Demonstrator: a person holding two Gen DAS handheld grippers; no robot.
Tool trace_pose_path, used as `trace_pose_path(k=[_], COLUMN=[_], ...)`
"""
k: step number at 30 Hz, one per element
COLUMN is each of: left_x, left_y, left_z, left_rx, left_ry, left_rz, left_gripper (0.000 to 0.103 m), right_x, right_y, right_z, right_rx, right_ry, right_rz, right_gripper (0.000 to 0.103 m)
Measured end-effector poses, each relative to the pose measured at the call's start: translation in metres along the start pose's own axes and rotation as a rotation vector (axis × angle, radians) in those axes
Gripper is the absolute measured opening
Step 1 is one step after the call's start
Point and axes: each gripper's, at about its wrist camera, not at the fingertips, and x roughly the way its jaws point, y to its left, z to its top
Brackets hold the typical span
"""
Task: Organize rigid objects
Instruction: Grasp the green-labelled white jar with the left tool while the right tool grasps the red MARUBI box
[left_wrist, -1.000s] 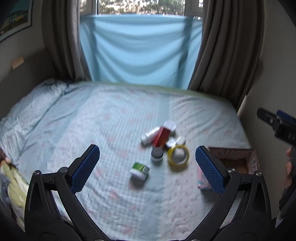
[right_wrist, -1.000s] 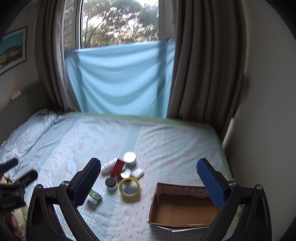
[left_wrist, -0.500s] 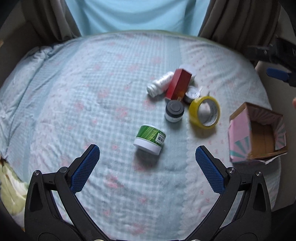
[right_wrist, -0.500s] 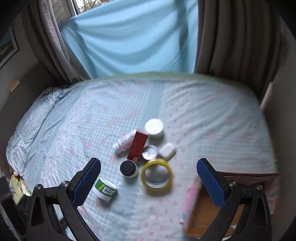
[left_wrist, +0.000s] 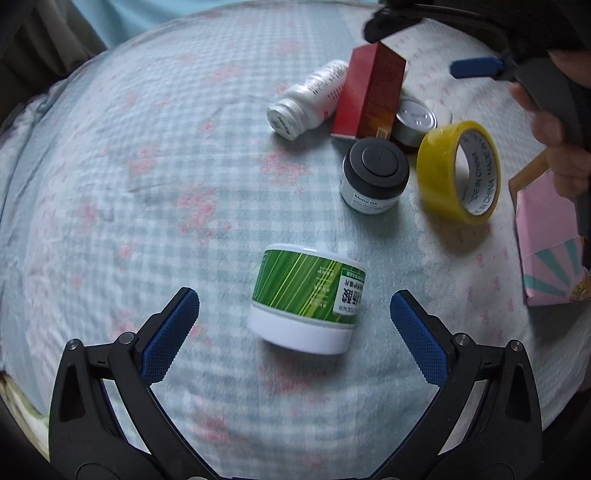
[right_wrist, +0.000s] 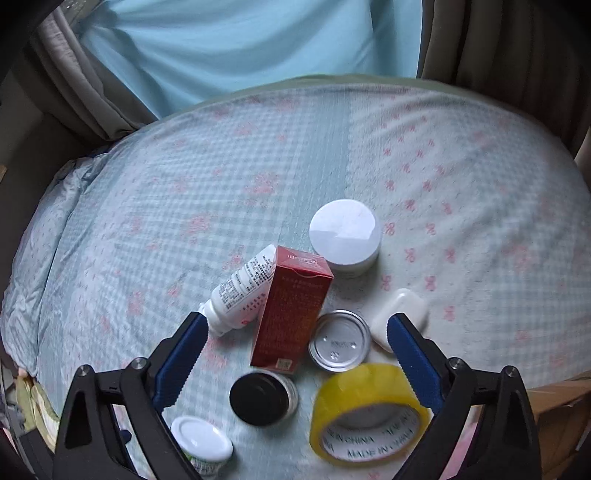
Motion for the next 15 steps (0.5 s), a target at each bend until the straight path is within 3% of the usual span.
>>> trace_pose_path(k=[4, 6, 11, 14, 15], left_x=[0.021, 0.030, 0.043, 0.050, 0.053], left_y=[-0.005, -0.009, -0.011, -0.011, -0.011], left_z=[0.001, 0.001, 0.005, 0.011, 0.013], left_rx=[0.056, 0.076, 0.096, 0.092, 0.089], left_ry=[0.022, 0.034, 0.044, 0.055, 0.063], left_rz=[-0.015, -0.023, -0.041, -0.057, -0.062], left_gripper=[0.102, 0.098, 0.095, 0.081, 0.071], right_x=[0.029, 0.041, 0.057, 0.061, 0.061], right_y=[0.002, 0.002, -0.001, -0.002, -0.002], right_z=[0.004, 0.004, 0.006, 0.007, 0.007], right_rx=[0.026, 0.033, 0.062, 0.091, 0.099], right_ry=[0.000, 0.011, 0.013, 0.014, 0.012], right_rz=[-0.012, -0.012, -0.029, -0.012, -0.001], right_gripper=[0.093, 0.079, 0.062, 0.048, 0.044])
